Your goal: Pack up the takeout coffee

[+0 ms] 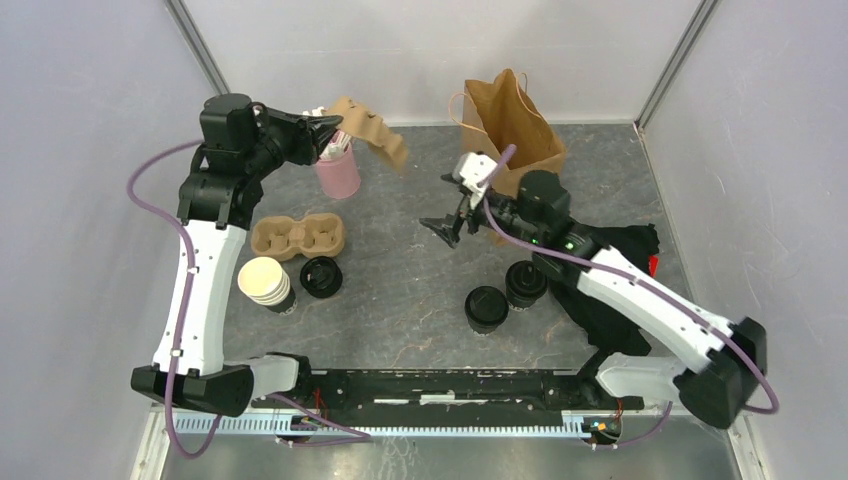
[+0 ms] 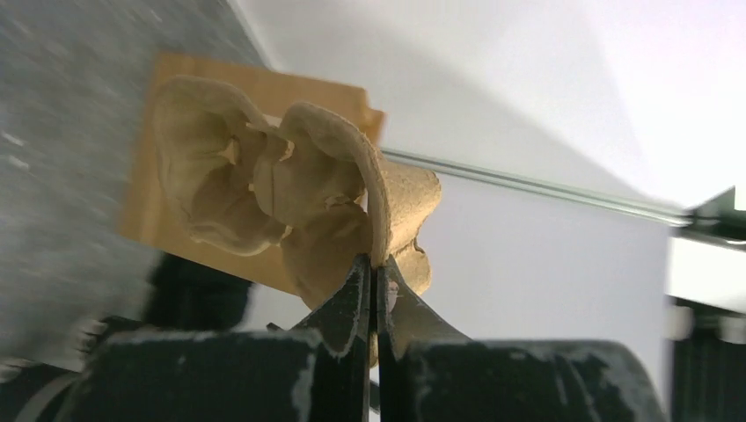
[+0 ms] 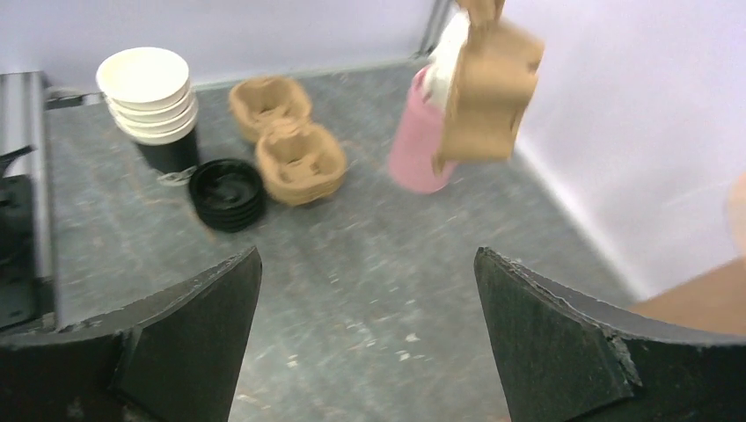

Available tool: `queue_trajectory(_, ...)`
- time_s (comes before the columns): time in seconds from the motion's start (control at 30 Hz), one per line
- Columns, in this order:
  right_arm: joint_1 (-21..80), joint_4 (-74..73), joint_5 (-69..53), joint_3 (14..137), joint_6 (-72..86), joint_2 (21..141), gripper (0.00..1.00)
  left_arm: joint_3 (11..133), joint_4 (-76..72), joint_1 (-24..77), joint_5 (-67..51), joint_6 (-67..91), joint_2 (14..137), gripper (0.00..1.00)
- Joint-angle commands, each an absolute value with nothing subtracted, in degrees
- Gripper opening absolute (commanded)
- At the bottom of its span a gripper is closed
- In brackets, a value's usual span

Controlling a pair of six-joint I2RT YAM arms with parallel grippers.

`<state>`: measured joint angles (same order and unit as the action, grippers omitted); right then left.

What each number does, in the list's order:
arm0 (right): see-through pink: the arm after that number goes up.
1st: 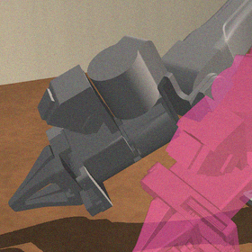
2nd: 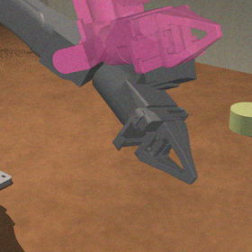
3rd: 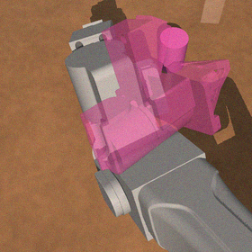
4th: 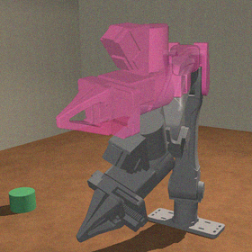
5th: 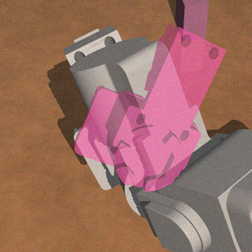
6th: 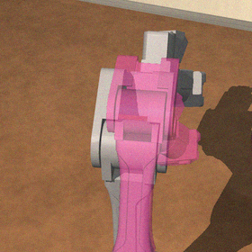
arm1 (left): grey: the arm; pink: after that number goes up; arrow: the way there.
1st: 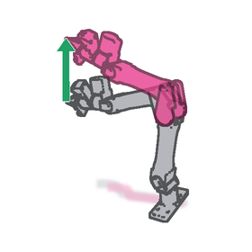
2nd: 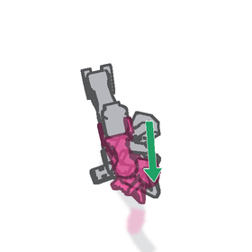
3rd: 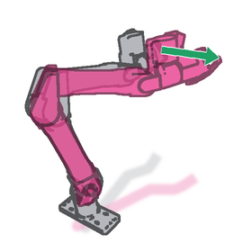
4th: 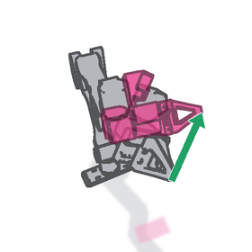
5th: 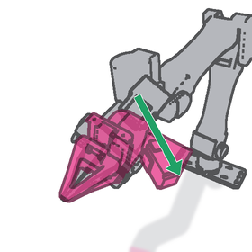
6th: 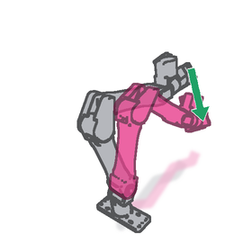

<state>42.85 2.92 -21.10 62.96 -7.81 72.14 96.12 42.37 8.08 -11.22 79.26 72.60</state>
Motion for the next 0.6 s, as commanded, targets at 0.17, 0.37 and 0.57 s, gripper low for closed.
queue_trajectory(0.17,42.8,22.1,-14.7,55.0,-25.9,65.2,0.98,95.7,27.3,7.8,-23.3,109.0,70.9,0.02)
queue_trajectory(0.37,38.8,37.9,-20.0,48.7,-24.3,66.8,0.90,94.3,25.6,7.9,-25.5,113.5,69.7,0.02)
queue_trajectory(0.57,36.8,51.3,-23.8,48.7,-18.2,72.9,0.82,91.9,22.9,7.9,-27.9,117.7,68.0,0.02)
